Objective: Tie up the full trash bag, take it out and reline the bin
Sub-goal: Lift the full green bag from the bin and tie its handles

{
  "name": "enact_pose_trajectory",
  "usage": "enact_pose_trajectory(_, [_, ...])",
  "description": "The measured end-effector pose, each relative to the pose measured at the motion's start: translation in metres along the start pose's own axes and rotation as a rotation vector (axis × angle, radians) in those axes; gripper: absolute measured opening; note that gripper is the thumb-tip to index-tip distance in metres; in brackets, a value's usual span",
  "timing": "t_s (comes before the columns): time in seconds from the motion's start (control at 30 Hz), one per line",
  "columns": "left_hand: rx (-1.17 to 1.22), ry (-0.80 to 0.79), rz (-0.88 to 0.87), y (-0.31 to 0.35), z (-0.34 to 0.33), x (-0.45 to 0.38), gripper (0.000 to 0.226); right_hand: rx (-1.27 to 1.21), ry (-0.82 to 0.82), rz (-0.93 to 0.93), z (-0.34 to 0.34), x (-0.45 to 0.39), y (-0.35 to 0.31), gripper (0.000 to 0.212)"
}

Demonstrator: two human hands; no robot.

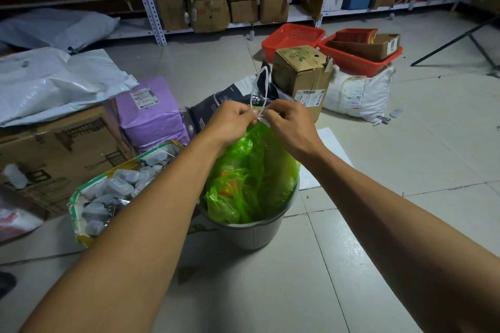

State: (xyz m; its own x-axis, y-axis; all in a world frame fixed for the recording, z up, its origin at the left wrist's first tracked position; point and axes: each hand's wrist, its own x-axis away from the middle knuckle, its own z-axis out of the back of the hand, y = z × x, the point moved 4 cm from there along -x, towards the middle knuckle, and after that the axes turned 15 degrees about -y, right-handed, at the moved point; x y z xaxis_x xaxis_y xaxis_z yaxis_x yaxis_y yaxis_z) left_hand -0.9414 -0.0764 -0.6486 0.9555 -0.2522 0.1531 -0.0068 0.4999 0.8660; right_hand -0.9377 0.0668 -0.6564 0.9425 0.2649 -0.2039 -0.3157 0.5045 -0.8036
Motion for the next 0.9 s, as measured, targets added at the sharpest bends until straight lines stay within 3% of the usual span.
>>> enact_pose_trajectory(0.1, [0.043, 0.017, -0.010, -0.001, 0.001, -0.001, 0.025, 0.029, 0.008, 0.039, -0.001, -0.001, 0.002, 0.021])
enact_pose_trajectory(0.23, [0.101, 0.072, -0.008, -0.005, 0.002, -0.003, 0.023, -0.137, -0.018, 0.029, -0.003, -0.003, 0.010, 0.006])
enact_pose_trajectory(0.37, [0.271, 0.054, -0.025, -0.009, 0.003, -0.003, 0.017, -0.296, -0.079, 0.049, -0.007, 0.000, 0.007, 0.005])
enact_pose_trajectory(0.53, [0.186, 0.074, -0.010, -0.005, 0.003, 0.001, 0.011, -0.524, -0.057, 0.050, -0.008, 0.003, 0.003, 0.019])
enact_pose_trajectory(0.7, [0.178, 0.020, -0.035, -0.007, 0.004, 0.008, 0.032, -0.391, -0.009, -0.028, -0.012, -0.004, 0.010, 0.008])
enact_pose_trajectory(0.9, [-0.002, 0.026, -0.114, -0.010, 0.007, 0.013, 0.033, -0.236, -0.083, -0.050, -0.016, -0.006, 0.009, 0.012])
